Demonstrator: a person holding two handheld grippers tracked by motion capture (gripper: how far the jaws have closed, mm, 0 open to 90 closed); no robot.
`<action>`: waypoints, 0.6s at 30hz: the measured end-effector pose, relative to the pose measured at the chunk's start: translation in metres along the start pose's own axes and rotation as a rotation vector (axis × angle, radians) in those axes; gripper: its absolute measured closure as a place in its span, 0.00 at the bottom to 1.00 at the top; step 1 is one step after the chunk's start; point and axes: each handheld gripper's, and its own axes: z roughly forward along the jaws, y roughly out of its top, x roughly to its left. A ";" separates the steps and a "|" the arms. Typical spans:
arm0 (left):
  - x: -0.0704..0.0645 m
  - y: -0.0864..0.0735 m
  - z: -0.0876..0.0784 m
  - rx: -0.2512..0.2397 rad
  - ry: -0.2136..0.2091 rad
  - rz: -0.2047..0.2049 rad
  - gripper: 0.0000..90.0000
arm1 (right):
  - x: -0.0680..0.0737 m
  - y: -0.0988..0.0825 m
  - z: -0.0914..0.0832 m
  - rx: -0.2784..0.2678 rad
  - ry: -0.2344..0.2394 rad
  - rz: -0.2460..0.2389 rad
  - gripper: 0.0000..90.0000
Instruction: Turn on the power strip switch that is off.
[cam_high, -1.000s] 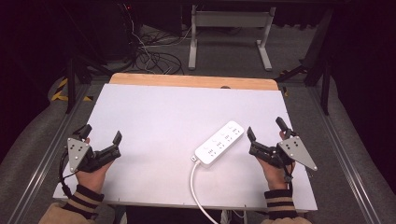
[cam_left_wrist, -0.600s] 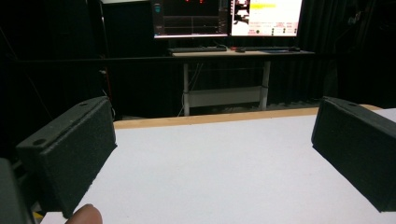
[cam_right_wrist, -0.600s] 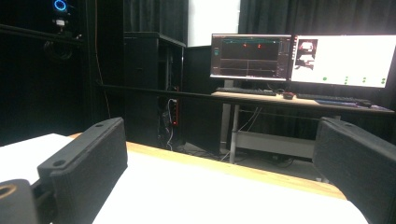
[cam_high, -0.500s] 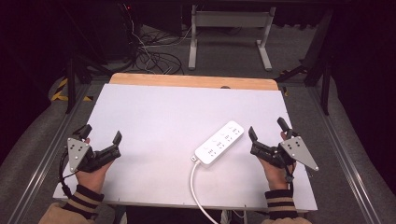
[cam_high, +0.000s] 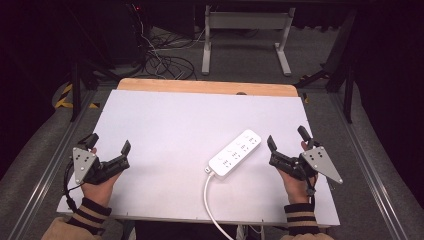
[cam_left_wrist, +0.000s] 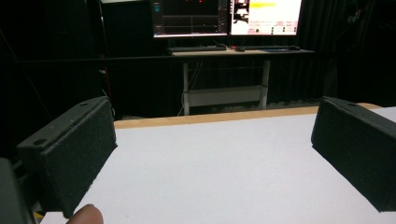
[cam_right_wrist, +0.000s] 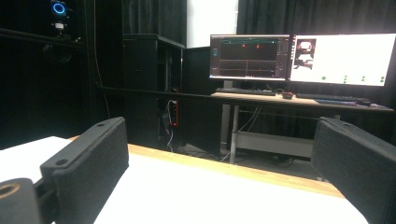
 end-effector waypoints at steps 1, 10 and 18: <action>0.000 0.000 0.000 0.000 0.000 0.000 0.01 | 0.000 0.000 0.000 -0.001 0.001 0.001 0.05; 0.000 0.000 0.000 0.000 -0.002 -0.001 0.01 | -0.001 -0.001 0.000 0.007 -0.001 0.003 0.05; 0.000 0.000 -0.001 0.000 -0.003 -0.005 0.01 | 0.000 -0.005 0.001 0.033 0.000 0.006 0.06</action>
